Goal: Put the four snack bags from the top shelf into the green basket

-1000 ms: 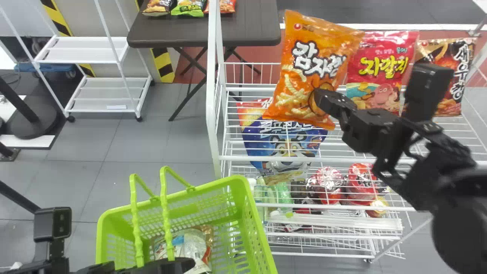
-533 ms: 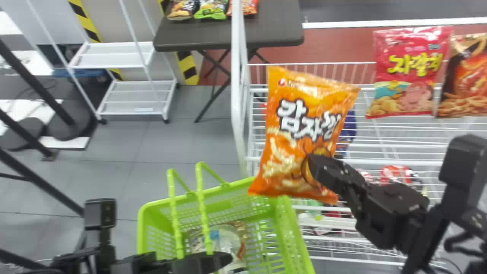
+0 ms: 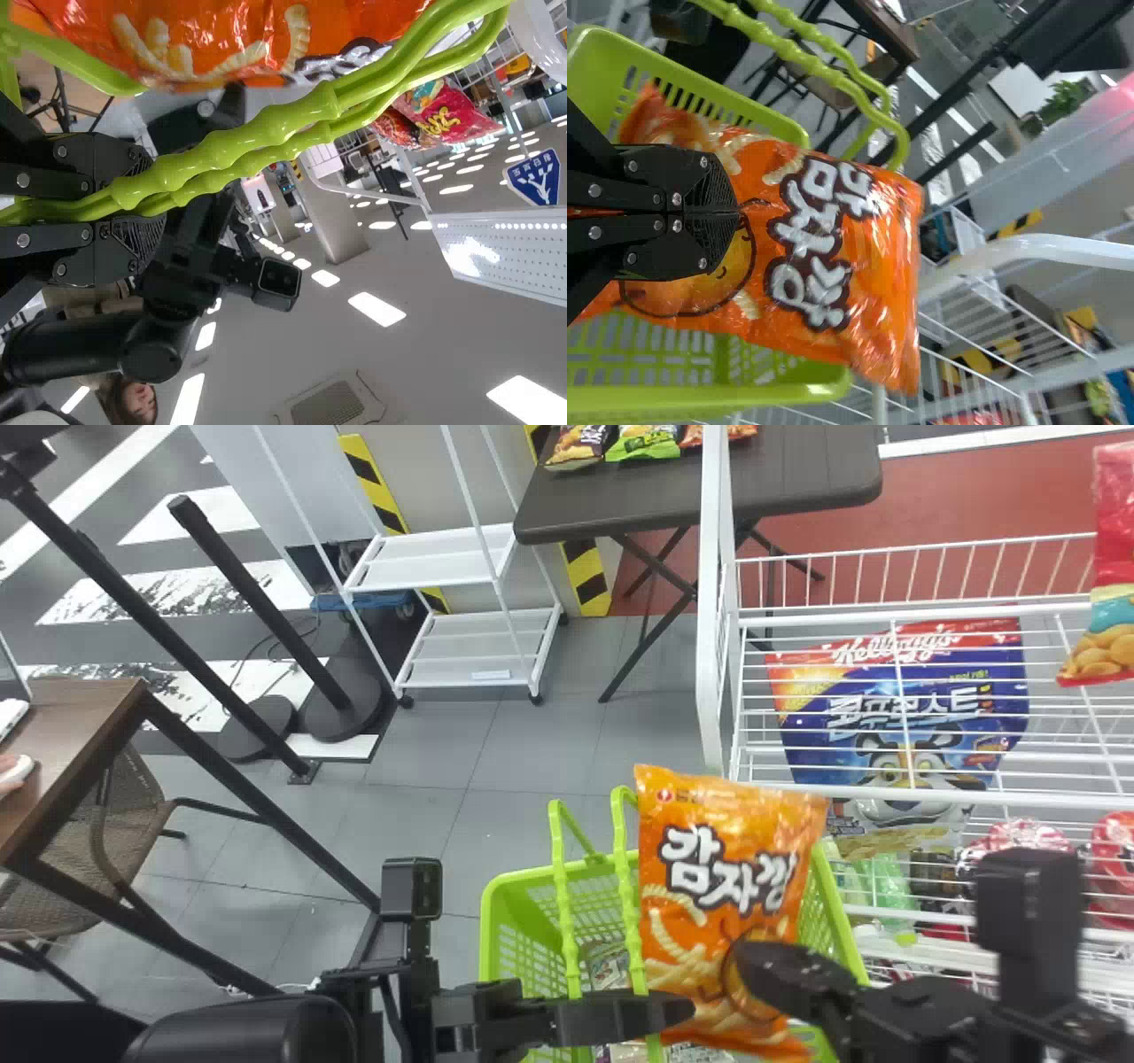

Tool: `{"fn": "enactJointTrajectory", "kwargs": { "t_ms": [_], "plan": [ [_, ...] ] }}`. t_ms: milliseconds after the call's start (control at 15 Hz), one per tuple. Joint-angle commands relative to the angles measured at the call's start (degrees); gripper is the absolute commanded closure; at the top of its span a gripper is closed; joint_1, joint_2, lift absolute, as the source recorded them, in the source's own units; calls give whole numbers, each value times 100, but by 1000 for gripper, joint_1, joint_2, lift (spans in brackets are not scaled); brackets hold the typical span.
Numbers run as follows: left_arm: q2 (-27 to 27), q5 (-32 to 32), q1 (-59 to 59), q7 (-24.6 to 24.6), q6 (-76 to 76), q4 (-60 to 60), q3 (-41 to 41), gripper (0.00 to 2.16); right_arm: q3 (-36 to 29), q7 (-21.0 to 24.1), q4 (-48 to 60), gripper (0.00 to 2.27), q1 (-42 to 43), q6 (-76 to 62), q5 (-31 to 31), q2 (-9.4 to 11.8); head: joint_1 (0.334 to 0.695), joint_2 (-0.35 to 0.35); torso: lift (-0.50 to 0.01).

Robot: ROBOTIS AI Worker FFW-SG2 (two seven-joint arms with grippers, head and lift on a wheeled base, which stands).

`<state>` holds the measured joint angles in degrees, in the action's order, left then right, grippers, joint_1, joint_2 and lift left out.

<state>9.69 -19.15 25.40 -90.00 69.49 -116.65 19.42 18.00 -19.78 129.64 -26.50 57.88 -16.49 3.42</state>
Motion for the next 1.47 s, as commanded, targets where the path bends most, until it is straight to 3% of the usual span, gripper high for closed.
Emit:
{"fn": "enactJointTrajectory", "kwargs": {
  "t_ms": [0, 67, 133, 200, 333, 533, 667, 800, 933, 1133, 1400],
  "plan": [
    [-2, -1, -18, -57, 26, 2, -26, 2145, 274, 36, -528, 2159, 400, 395, 6, 1, 695, 350, 0],
    [7, -1, -18, -57, 26, 2, -26, 2148, 283, 45, -598, 1713, 479, 483, 32, 1, 695, 350, 0],
    [16, -1, -18, -57, 26, 11, -17, 2148, 230, 45, -616, 549, 488, 378, 41, 1, 695, 350, 0],
    [33, -1, -26, -57, 26, 28, -9, 2148, 72, 36, -493, -1, 488, 360, 41, 1, 695, 350, 0],
    [42, -1, -26, -57, 26, 37, -9, 2148, -525, -25, -53, -1, 400, 413, -328, 9, 695, 350, 0],
    [51, -1, -26, -57, 26, 37, -17, 2148, -1984, -52, 492, 33, 417, 255, -1146, -17, 695, 350, 0],
    [51, -9, -18, -57, 26, 37, -17, 2148, -2626, 388, 281, 33, 857, -624, -733, -17, 695, 193, 0],
    [42, -1, -9, -57, 26, 37, -26, 2148, -2837, 449, -449, 33, 1534, -1187, 76, -8, 695, 63, 0],
    [33, -1, 9, -57, 26, 37, -17, 2145, -2951, 449, -1424, 33, 2281, -1275, 507, 1, 695, -89, 0],
    [33, -1, 53, -57, -10, 134, 35, 2145, -2951, 440, -3086, 33, 3344, -1978, 1087, 1, 695, -152, 0],
    [7, 8, 53, -57, -80, 213, 97, 2148, -2899, 449, -5063, 49, 4478, -3068, 1421, 9, 695, -175, 0]
  ]
}}
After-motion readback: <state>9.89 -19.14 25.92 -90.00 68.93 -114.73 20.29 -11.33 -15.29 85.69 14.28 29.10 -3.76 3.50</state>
